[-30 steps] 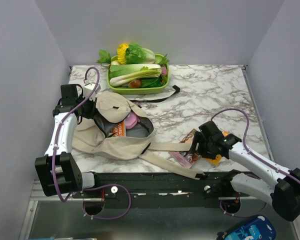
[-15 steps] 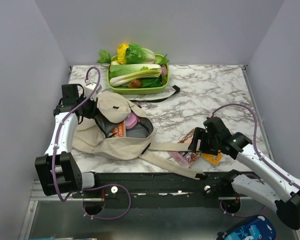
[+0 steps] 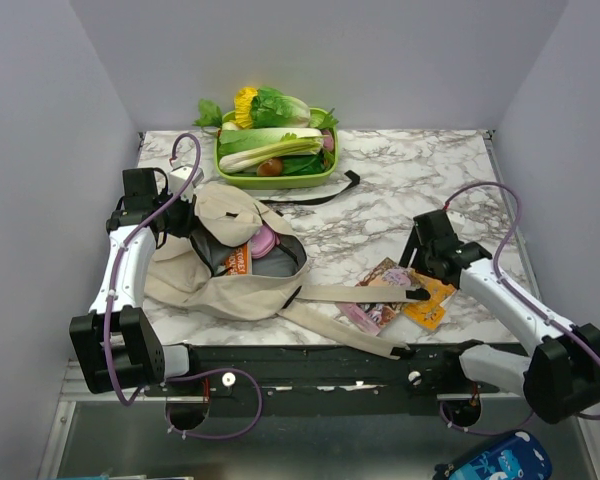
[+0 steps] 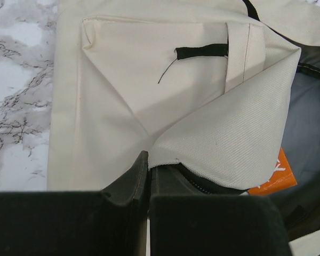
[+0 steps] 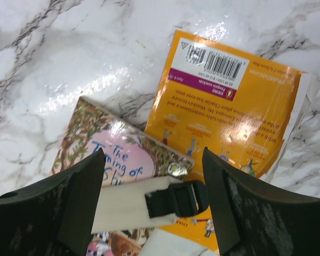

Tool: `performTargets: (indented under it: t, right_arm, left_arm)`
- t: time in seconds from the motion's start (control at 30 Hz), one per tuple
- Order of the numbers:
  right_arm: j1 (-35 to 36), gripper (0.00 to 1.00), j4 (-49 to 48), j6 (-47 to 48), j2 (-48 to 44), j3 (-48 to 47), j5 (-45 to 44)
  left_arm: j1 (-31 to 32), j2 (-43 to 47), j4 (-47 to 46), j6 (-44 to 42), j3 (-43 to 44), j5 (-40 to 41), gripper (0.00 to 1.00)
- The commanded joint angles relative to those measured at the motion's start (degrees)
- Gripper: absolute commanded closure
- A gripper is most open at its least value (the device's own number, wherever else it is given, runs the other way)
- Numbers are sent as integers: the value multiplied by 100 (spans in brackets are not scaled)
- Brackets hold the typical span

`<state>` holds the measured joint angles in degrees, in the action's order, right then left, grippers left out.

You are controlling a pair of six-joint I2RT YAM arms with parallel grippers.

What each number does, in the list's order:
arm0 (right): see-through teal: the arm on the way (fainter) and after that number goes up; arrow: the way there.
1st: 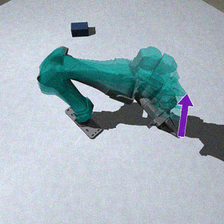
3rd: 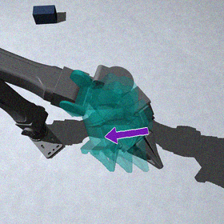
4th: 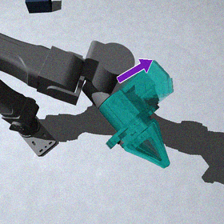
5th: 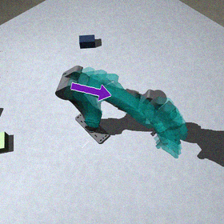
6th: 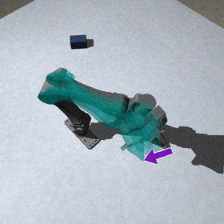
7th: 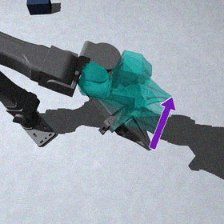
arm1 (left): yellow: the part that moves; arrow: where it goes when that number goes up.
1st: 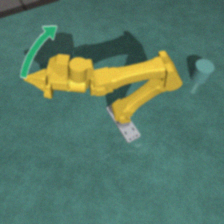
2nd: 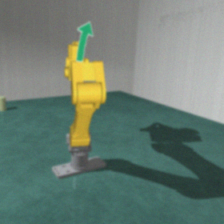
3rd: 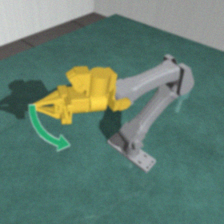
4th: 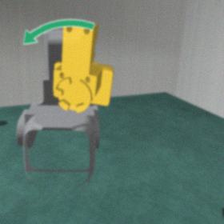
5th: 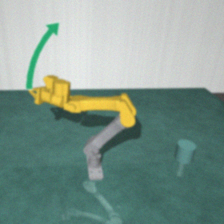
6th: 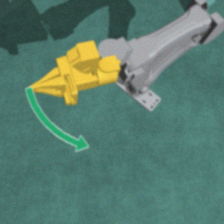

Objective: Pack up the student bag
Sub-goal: Pick up the book from the center of the board.

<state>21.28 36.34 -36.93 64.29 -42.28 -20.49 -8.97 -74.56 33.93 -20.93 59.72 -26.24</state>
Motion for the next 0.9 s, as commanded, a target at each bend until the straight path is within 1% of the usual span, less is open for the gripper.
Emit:
performTargets:
  t: [0.0,0.03,0.13,0.27,0.33,0.4,0.43,0.53,0.67,0.87]
  right_arm:
    - [-334,19,-847,369,443,307,149]
    - [-396,19,-891,379,618,343,542]
    - [-563,20,-988,274,707,579,1264]
    - [-572,19,-875,28,480,835,1829]
    - [-572,17,-787,-139,348,897,2022]
    - [-572,17,-663,-244,199,1020,2014]
    - [-572,17,-637,-280,137,1064,2223]
    - [-572,17,-532,-411,-248,1318,2356]
    - [-572,17,-242,-500,-830,1573,2374]
    - [-572,16,101,-614,-1278,1741,2427]
  left_arm:
    - [36,126,-36,36,110,-294,100]
    - [36,135,-36,27,110,-277,100]
    - [45,161,-18,1,101,-268,100]
    - [36,170,-1,-25,110,-268,100]
    - [45,153,-9,-17,136,-285,100]
    - [45,127,-18,-25,127,-312,100]
    - [45,126,-18,-8,119,-312,100]
    - [45,135,-27,-8,110,-329,100]
    - [45,170,-18,-25,101,-338,100]
    - [53,188,-1,1,136,-391,100]
